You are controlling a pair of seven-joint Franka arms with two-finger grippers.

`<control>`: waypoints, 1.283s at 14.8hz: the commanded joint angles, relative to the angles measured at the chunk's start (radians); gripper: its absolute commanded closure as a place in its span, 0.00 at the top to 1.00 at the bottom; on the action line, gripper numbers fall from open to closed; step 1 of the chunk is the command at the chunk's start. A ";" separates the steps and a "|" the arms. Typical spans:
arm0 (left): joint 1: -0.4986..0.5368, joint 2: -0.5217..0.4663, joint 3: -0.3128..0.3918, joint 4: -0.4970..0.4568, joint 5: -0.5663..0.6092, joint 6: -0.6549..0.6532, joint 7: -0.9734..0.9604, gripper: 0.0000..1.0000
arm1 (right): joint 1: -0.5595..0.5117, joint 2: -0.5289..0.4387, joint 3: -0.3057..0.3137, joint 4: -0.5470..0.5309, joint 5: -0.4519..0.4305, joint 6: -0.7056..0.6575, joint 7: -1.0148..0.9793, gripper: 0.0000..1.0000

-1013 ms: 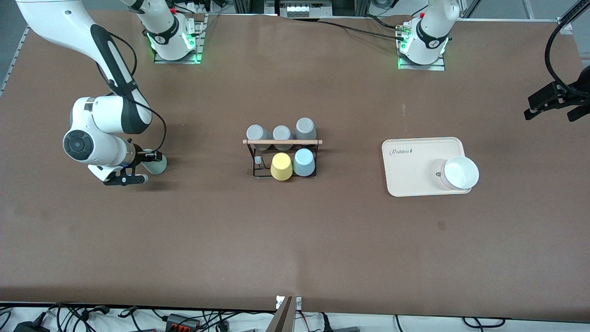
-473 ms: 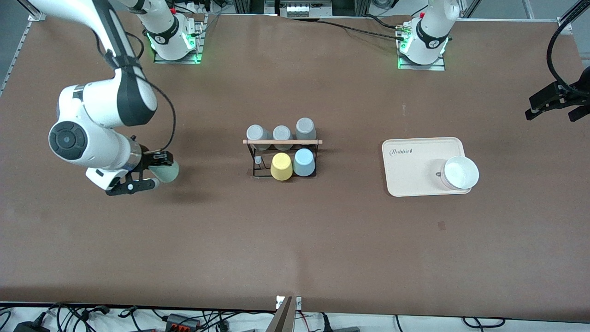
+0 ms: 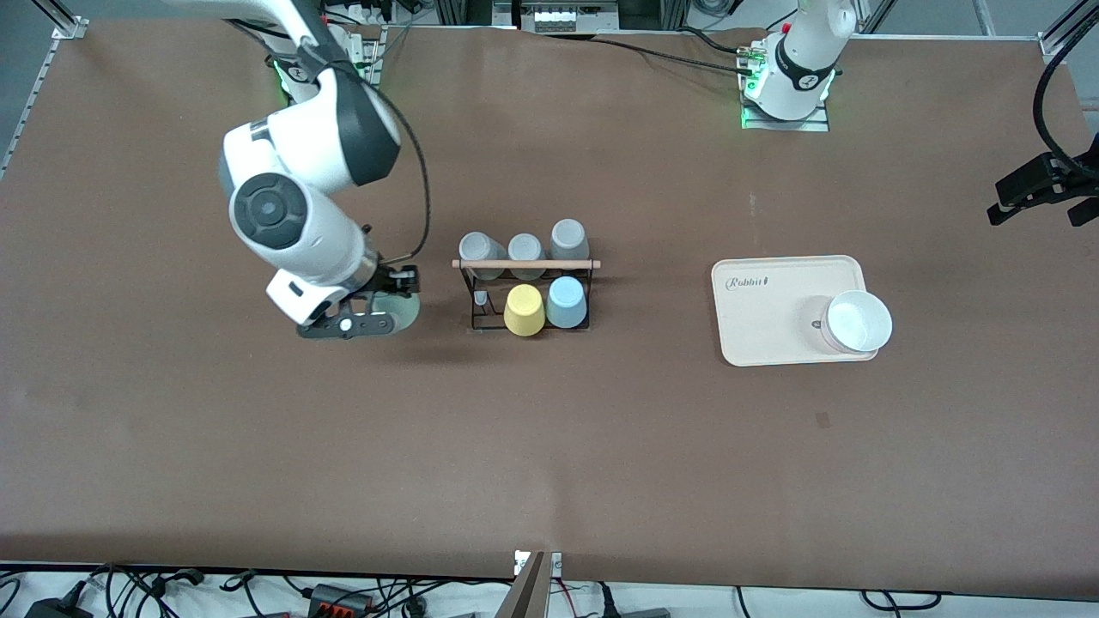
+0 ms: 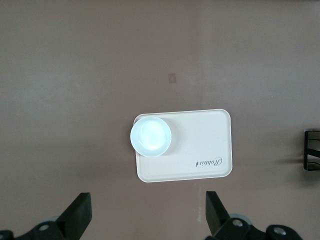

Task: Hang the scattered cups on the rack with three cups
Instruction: 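Lift the pale green cup and carry it to the rack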

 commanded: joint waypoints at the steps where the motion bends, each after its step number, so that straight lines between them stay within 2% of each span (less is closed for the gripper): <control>1: 0.003 0.008 -0.001 0.025 0.011 -0.005 0.008 1.00 | 0.043 0.036 -0.009 0.068 0.047 -0.019 0.098 0.21; 4: 0.003 0.008 -0.001 0.027 0.011 -0.004 0.008 1.00 | 0.093 0.078 -0.009 0.121 0.068 -0.016 0.210 0.21; 8: 0.003 0.009 -0.001 0.027 0.009 0.007 0.006 1.00 | 0.113 0.131 -0.009 0.169 0.068 -0.016 0.249 0.21; 12: 0.003 0.009 0.000 0.027 0.011 0.012 0.008 1.00 | 0.147 0.158 -0.009 0.181 0.068 -0.013 0.293 0.22; 19: 0.003 0.009 0.000 0.025 0.011 0.018 0.006 1.00 | 0.144 0.207 -0.009 0.189 0.070 0.004 0.290 0.22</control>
